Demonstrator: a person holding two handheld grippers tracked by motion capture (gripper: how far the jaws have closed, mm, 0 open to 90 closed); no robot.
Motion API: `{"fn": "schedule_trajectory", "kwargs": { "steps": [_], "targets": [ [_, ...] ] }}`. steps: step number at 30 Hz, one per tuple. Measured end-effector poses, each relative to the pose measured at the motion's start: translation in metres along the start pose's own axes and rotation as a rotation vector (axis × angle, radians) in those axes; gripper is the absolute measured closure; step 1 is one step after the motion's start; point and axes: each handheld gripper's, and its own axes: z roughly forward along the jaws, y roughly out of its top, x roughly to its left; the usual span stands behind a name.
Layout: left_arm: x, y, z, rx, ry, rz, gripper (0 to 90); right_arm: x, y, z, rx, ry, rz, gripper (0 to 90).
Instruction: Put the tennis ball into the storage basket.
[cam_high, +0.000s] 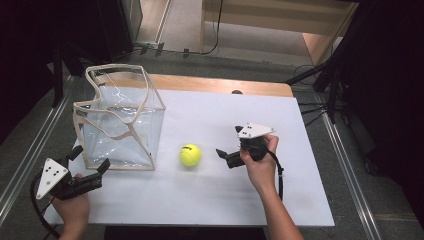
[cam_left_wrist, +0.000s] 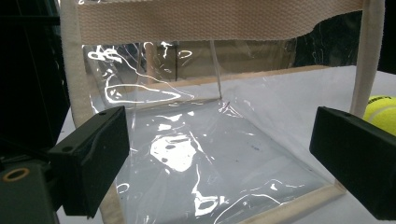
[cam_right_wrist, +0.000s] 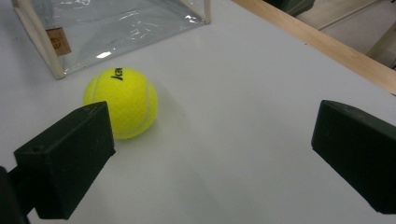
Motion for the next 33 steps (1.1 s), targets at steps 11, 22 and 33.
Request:
{"fn": "schedule_trajectory", "kwargs": {
  "steps": [11, 22, 33],
  "targets": [
    [0.0, 0.0, 0.0, 0.0, -0.001, 0.001, 5.4, 0.006, 0.006, 0.014, 0.027, 0.037, -0.018, 0.0],
    [0.0, 0.0, 0.0, -0.001, -0.001, 0.0, 5.4, 0.013, 0.01, 0.029, 0.05, 0.06, -0.028, 0.0],
    [0.0, 0.0, 0.0, 0.002, -0.003, 0.004, 5.3, 0.02, 0.016, 0.039, 0.062, 0.086, -0.038, 0.0]
  ]
}}
